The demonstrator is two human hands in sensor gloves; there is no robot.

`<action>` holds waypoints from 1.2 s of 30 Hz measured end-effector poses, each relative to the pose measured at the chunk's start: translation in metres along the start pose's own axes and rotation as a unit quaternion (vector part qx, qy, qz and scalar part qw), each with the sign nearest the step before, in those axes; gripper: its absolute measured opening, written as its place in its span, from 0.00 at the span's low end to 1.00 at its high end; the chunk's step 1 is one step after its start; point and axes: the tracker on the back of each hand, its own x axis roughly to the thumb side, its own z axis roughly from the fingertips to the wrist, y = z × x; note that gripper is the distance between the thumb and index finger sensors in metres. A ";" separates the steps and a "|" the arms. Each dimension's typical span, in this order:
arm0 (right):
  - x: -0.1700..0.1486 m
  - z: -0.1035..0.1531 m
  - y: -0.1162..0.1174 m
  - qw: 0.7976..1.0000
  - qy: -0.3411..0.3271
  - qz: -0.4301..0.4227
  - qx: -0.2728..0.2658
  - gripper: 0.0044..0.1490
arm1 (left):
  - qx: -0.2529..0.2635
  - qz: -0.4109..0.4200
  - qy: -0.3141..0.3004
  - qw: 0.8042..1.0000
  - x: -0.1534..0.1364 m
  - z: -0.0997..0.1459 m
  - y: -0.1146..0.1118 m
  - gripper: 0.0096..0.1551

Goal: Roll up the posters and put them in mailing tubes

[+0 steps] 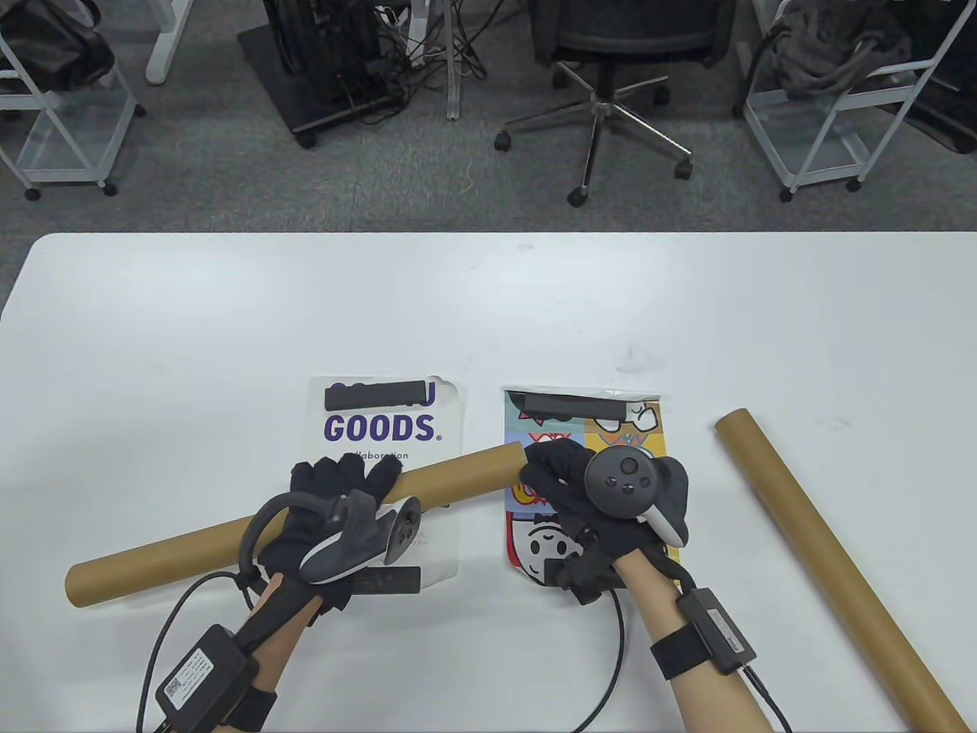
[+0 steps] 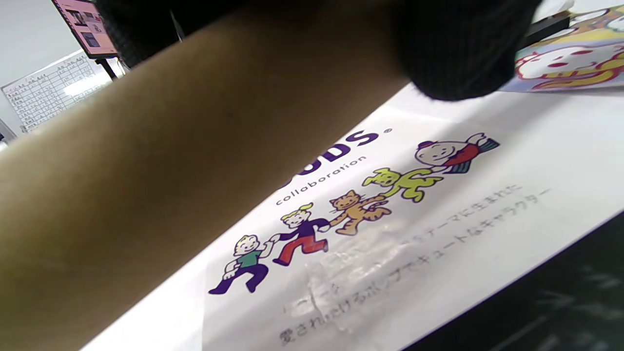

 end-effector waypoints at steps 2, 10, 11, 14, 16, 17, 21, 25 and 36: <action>-0.001 0.000 -0.001 1.000 0.005 -0.004 0.001 0.25 | 0.007 0.006 -0.003 1.000 0.000 0.001 0.001 0.51; -0.008 0.004 -0.005 0.999 0.005 -0.042 0.005 0.27 | 0.026 0.025 -0.005 0.999 -0.002 0.002 0.003 0.48; -0.007 0.004 -0.005 0.999 0.004 -0.037 0.001 0.25 | 0.036 0.023 -0.005 0.999 -0.001 0.002 0.004 0.47; -0.010 0.004 -0.003 1.000 0.007 -0.008 0.003 0.24 | 0.039 0.036 -0.009 0.999 -0.001 0.003 0.005 0.47; -0.016 0.004 -0.002 1.000 0.015 -0.024 0.012 0.24 | 0.047 0.047 -0.009 0.998 -0.002 0.004 0.006 0.48; -0.018 0.004 -0.003 0.999 0.015 -0.038 0.013 0.25 | 0.049 0.051 -0.012 0.997 -0.002 0.004 0.005 0.48; -0.021 0.004 -0.003 0.997 0.014 -0.064 0.034 0.26 | 0.003 0.077 -0.035 0.996 -0.003 0.002 0.003 0.50; -0.023 0.004 -0.005 0.998 0.029 -0.058 0.020 0.28 | 0.006 0.092 -0.064 0.994 0.000 0.004 0.004 0.53; -0.029 0.003 -0.005 0.994 0.039 -0.090 0.048 0.26 | 0.040 0.074 -0.048 0.995 0.000 0.005 0.005 0.49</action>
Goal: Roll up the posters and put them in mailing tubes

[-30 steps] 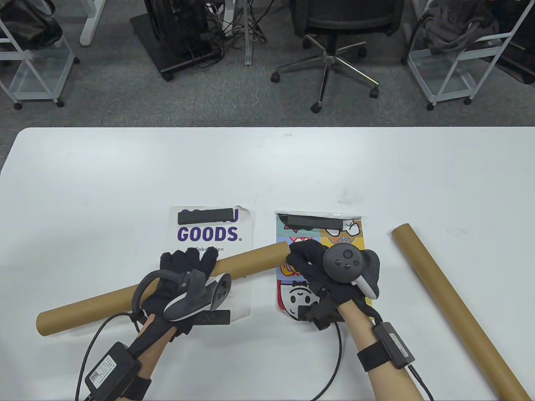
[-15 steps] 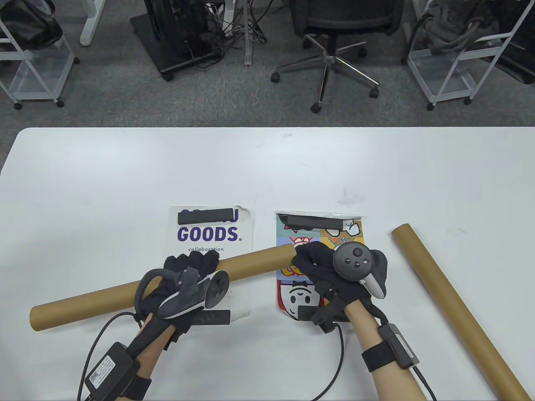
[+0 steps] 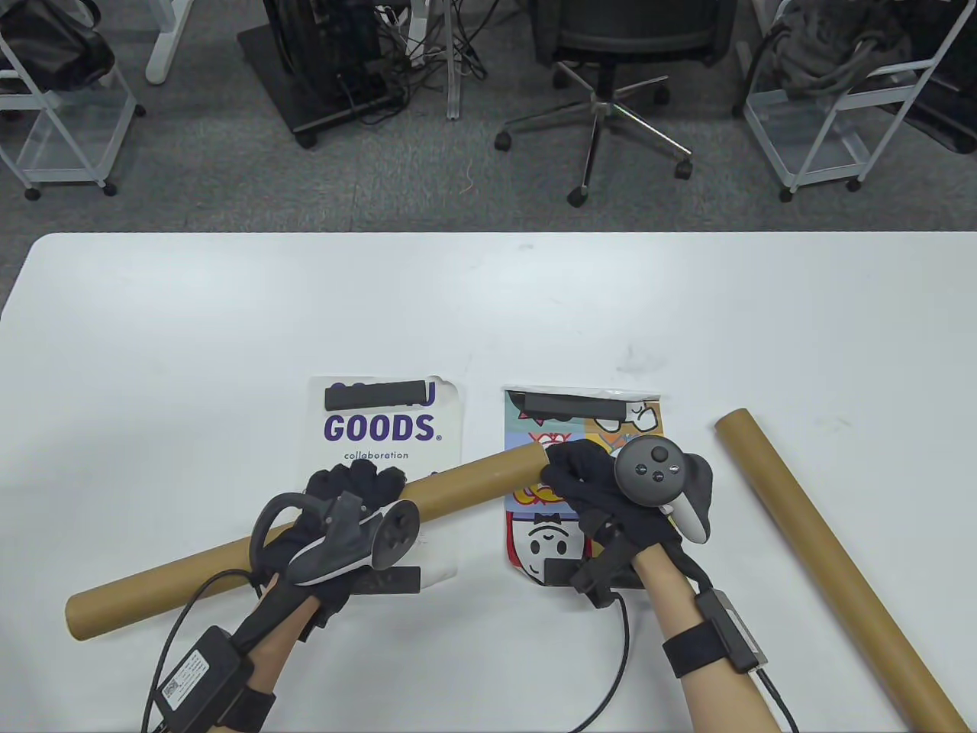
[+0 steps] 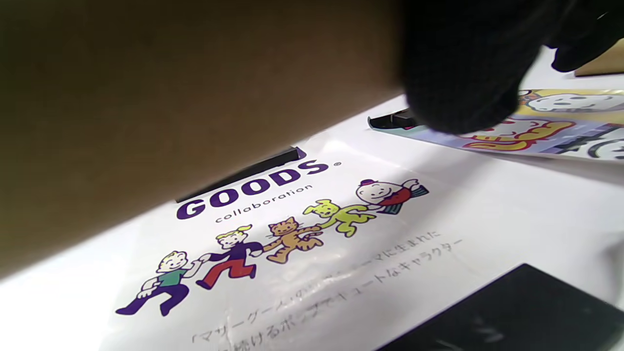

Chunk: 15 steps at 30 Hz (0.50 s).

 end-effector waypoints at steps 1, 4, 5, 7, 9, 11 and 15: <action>-0.001 0.000 0.000 1.000 0.001 -0.007 0.003 0.26 | 0.007 -0.012 0.003 1.000 0.000 0.000 0.000 0.48; 0.000 0.003 -0.005 1.000 -0.007 -0.019 -0.012 0.27 | -0.002 0.002 -0.007 1.000 -0.001 -0.001 -0.001 0.48; 0.001 0.005 -0.007 1.000 -0.011 -0.011 -0.026 0.26 | -0.009 0.019 -0.011 1.000 -0.001 -0.001 -0.002 0.49; 0.003 0.006 -0.008 0.999 -0.009 0.001 -0.034 0.23 | -0.006 0.042 -0.016 0.999 -0.001 -0.001 -0.004 0.49; 0.003 0.006 -0.008 0.999 -0.003 0.011 -0.035 0.23 | -0.012 0.028 -0.022 0.999 0.001 -0.001 -0.005 0.50; 0.002 0.005 -0.007 1.000 -0.001 0.004 -0.030 0.24 | -0.017 0.025 -0.025 0.999 0.002 -0.001 -0.006 0.50; 0.000 0.003 -0.006 1.000 0.004 -0.003 -0.015 0.24 | -0.007 0.038 -0.018 0.999 0.000 -0.002 -0.006 0.51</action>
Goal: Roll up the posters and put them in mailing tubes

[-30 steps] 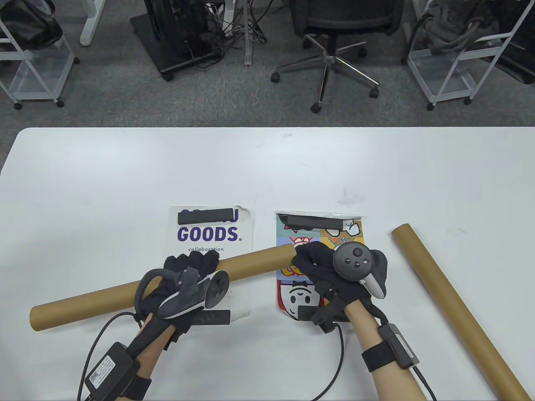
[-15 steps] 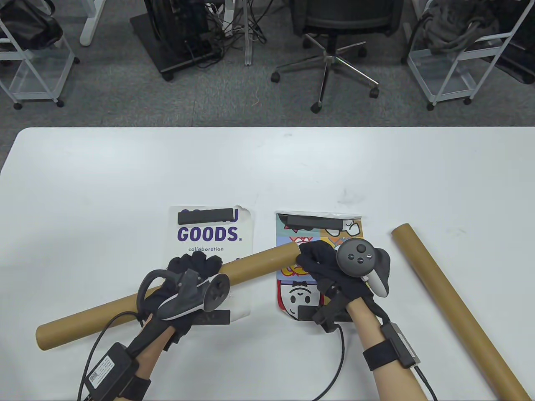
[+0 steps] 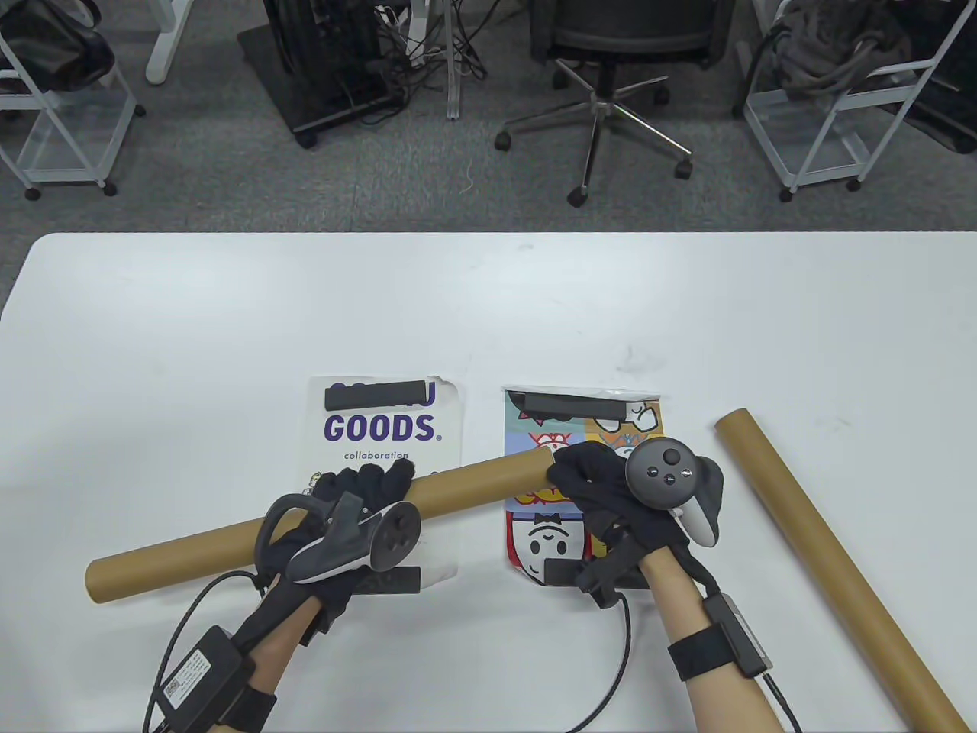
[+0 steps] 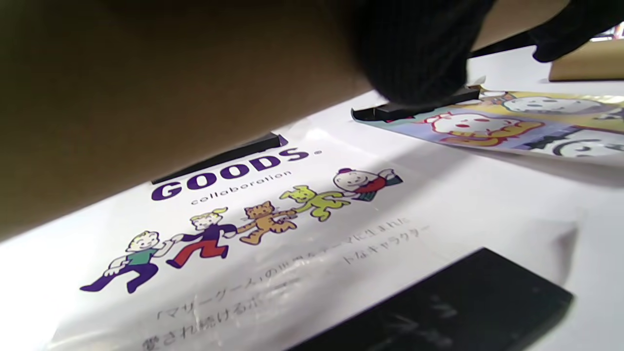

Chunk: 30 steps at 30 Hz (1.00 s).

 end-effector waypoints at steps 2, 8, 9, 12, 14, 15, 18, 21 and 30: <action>0.000 0.000 0.002 1.000 -0.005 0.000 0.010 0.25 | 0.012 -0.019 0.011 1.000 -0.001 0.000 0.002 0.53; 0.002 0.000 0.001 1.000 -0.009 0.008 -0.014 0.25 | 0.011 -0.038 0.014 0.999 0.002 0.001 0.002 0.50; 0.002 0.000 0.001 1.000 -0.002 0.007 -0.010 0.24 | 0.012 -0.038 0.015 0.999 0.002 0.001 0.002 0.49; 0.003 0.001 0.001 1.000 0.008 0.001 -0.005 0.24 | 0.029 -0.034 0.017 0.999 0.000 0.001 0.004 0.49; 0.002 0.000 0.001 0.999 0.024 -0.024 0.009 0.25 | 0.028 -0.034 0.016 0.999 0.000 0.001 0.004 0.49; 0.002 -0.001 0.001 0.999 0.028 -0.037 0.015 0.25 | 0.032 -0.038 0.016 0.999 -0.001 0.002 0.004 0.50; -0.001 -0.002 0.001 0.998 0.021 -0.053 0.020 0.25 | 0.029 -0.029 0.011 0.999 -0.003 0.002 0.002 0.50; -0.004 -0.001 -0.001 0.997 0.009 -0.072 0.008 0.24 | 0.013 0.011 0.002 1.000 -0.005 0.001 0.001 0.50; -0.004 -0.004 0.002 0.996 0.005 -0.083 0.035 0.25 | 0.008 0.005 0.006 1.000 -0.007 0.000 0.002 0.50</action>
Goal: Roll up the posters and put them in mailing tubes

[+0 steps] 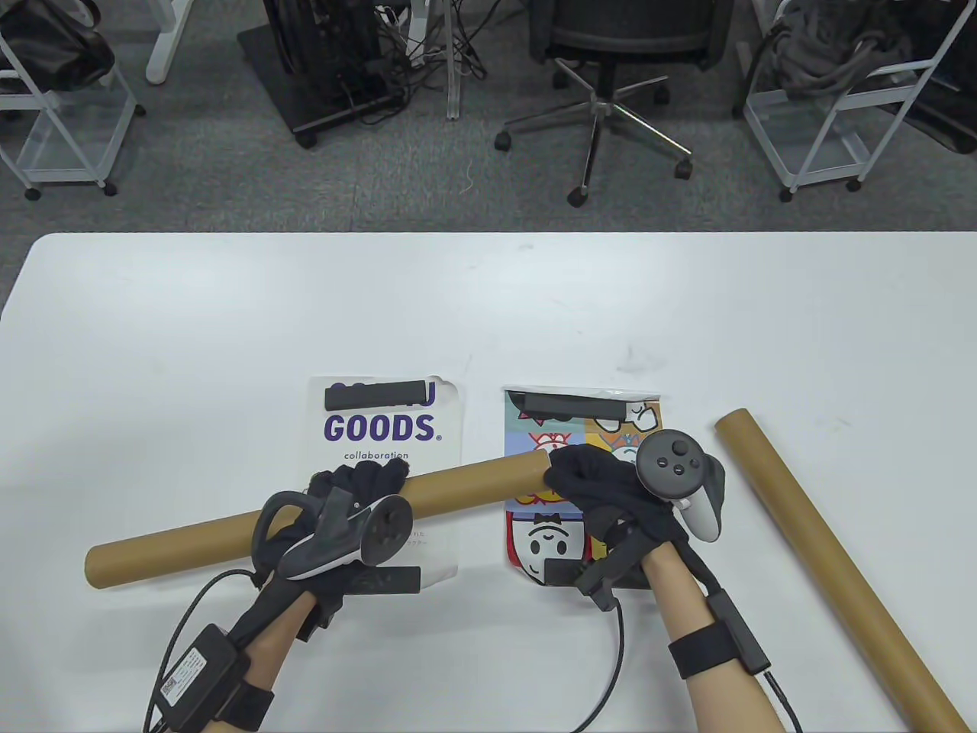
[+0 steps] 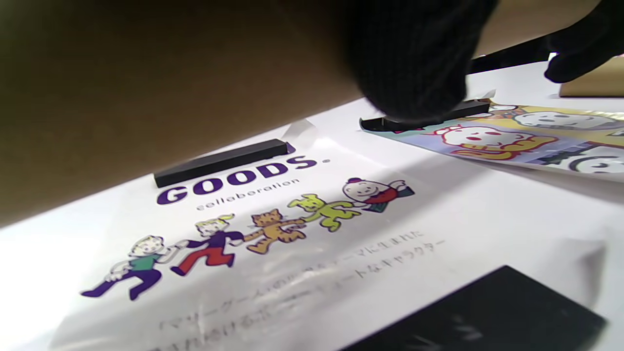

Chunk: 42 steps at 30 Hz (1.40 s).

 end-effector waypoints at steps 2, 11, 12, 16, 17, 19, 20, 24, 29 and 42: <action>0.001 0.000 0.002 1.000 -0.004 0.002 0.000 0.25 | 0.006 -0.012 0.003 1.000 0.000 0.001 0.001 0.50; 0.003 0.002 0.001 1.000 -0.011 0.016 -0.013 0.24 | 0.026 -0.012 0.005 1.000 -0.003 0.003 0.002 0.50; 0.003 0.002 0.000 1.000 -0.012 0.001 -0.008 0.24 | 0.027 -0.008 0.006 1.000 -0.003 0.003 0.002 0.50; 0.006 0.003 -0.002 1.000 -0.021 -0.005 -0.009 0.24 | 0.017 0.017 0.007 1.000 -0.005 0.000 0.000 0.49; 0.006 0.003 -0.002 1.000 -0.021 0.002 -0.011 0.24 | 0.014 0.016 0.007 1.000 -0.005 0.000 0.000 0.49; 0.006 0.003 -0.002 1.000 -0.021 0.010 -0.009 0.24 | 0.011 0.018 0.003 1.000 -0.005 0.001 -0.001 0.50; 0.005 0.003 -0.002 1.000 -0.022 0.009 -0.009 0.24 | 0.009 0.021 0.003 1.000 -0.005 0.000 -0.001 0.49; 0.006 0.002 -0.002 1.000 -0.028 0.015 0.000 0.24 | -0.003 0.032 0.003 0.999 -0.008 -0.002 -0.003 0.49; 0.007 0.002 -0.001 0.999 -0.034 0.027 -0.001 0.24 | -0.012 0.031 0.005 0.999 -0.011 -0.003 -0.004 0.49; 0.008 0.003 -0.004 0.999 -0.043 0.032 0.003 0.24 | -0.018 0.039 0.000 0.999 -0.012 -0.005 -0.005 0.50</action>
